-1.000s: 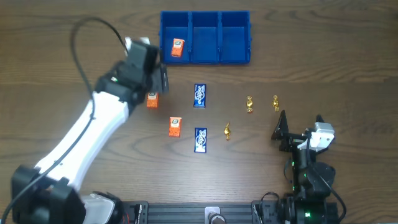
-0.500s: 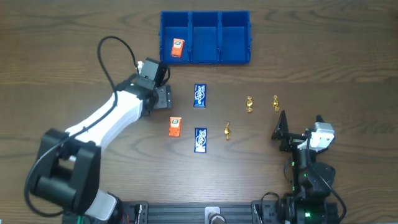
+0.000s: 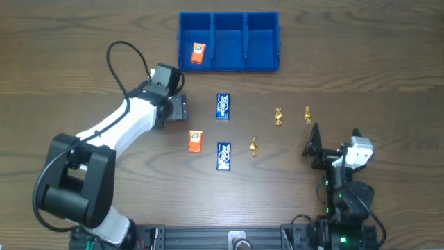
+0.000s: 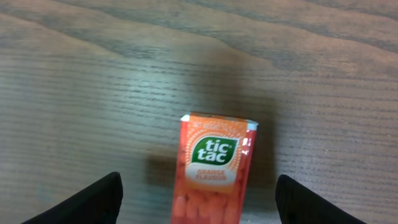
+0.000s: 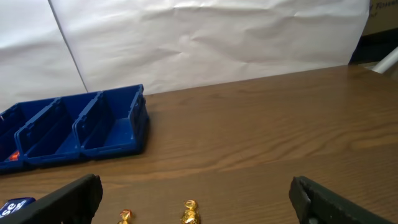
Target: Sort Candies Into Trays
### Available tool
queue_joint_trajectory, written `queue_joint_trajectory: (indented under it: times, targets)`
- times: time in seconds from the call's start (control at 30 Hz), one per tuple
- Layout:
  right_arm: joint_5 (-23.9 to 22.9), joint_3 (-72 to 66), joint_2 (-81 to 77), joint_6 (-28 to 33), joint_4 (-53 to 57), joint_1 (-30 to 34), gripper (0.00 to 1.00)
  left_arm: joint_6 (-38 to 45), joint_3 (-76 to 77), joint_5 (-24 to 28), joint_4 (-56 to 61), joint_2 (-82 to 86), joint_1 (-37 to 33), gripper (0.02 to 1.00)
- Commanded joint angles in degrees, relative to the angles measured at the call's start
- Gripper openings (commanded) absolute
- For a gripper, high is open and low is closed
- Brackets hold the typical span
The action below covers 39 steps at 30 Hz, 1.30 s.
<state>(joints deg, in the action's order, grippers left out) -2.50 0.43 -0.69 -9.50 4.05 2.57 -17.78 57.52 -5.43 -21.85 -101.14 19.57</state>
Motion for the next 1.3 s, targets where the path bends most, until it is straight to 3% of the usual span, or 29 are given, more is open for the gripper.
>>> queue_joint_trajectory:
  times: [0.03,0.23,0.5,0.73,1.03,1.3]
  targets:
    - [0.09,0.02,0.31,0.61,0.55,0.46,0.998,2.40,0.22,1.05,1.14,-2.75,-0.11,0.792]
    - [0.09,0.02,0.31,0.61,0.55,0.46,0.996,3.04,0.22,1.03,1.53,-3.58,-0.11,0.752]
    - [0.09,0.02,0.31,0.61,0.55,0.46,0.998,3.02,0.22,1.05,1.75,-4.61,-0.11,0.478]
    - [0.09,0.02,0.31,0.61,0.55,0.46,0.998,2.91,0.39,1.07,3.06,-4.55,-0.13,0.345]
    - [0.09,0.02,0.31,0.61,0.55,0.46,0.998,0.42,7.76,0.70,-1.79,3.61,0.55,0.283]
    - [0.09,0.02,0.31,0.61,0.55,0.46,0.998,0.28,28.04,-6.62,-7.45,4.92,4.09,0.290]
